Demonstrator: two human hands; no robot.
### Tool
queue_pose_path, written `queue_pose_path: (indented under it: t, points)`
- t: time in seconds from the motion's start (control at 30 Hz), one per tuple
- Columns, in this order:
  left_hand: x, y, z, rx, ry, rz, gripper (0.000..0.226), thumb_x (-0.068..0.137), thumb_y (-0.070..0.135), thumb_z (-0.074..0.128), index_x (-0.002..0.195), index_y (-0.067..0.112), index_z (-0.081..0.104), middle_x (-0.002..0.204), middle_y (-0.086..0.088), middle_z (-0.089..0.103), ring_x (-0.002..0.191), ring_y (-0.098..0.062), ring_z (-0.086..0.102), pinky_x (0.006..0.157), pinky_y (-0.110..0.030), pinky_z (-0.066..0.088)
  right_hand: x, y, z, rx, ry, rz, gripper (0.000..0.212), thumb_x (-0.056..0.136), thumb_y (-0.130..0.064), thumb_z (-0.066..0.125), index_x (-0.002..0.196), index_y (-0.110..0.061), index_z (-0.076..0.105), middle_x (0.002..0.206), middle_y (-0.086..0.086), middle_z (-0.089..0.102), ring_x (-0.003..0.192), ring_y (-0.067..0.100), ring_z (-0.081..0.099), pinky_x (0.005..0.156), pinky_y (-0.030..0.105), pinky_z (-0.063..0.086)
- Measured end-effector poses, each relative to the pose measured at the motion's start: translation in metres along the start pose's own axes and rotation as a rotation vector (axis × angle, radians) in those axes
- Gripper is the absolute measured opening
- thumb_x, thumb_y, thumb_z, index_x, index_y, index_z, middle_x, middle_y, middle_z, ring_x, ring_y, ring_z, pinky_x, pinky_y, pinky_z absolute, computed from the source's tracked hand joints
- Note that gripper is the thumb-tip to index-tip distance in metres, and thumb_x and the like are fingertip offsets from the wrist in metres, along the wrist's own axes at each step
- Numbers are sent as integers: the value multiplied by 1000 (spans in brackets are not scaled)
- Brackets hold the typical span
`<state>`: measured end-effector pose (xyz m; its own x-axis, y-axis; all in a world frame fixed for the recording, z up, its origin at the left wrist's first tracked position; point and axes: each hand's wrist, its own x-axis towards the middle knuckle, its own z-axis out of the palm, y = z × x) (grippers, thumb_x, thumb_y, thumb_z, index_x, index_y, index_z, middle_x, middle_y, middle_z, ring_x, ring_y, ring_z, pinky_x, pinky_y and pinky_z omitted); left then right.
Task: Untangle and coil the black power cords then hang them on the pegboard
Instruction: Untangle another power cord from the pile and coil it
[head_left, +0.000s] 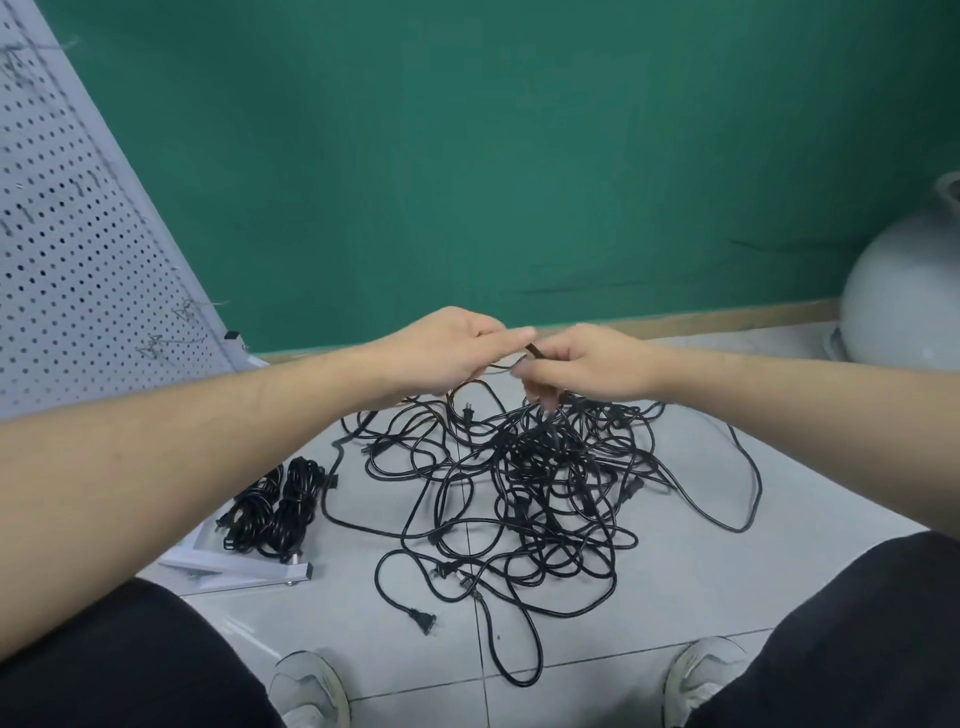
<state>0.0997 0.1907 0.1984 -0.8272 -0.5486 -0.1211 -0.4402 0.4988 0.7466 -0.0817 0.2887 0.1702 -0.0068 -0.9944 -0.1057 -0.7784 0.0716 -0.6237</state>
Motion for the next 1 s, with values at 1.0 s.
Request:
queue_pose_path:
  t: [1.0]
  points:
    - [-1, -43, -5, -219, -250, -106, 21, 103, 32, 58, 113, 13, 61, 71, 1, 54, 62, -16, 51, 66, -29, 49, 6, 7, 0, 68, 353, -163, 18, 97, -27, 67, 104, -14, 78, 88, -7, 71, 78, 3, 59, 74, 14, 42]
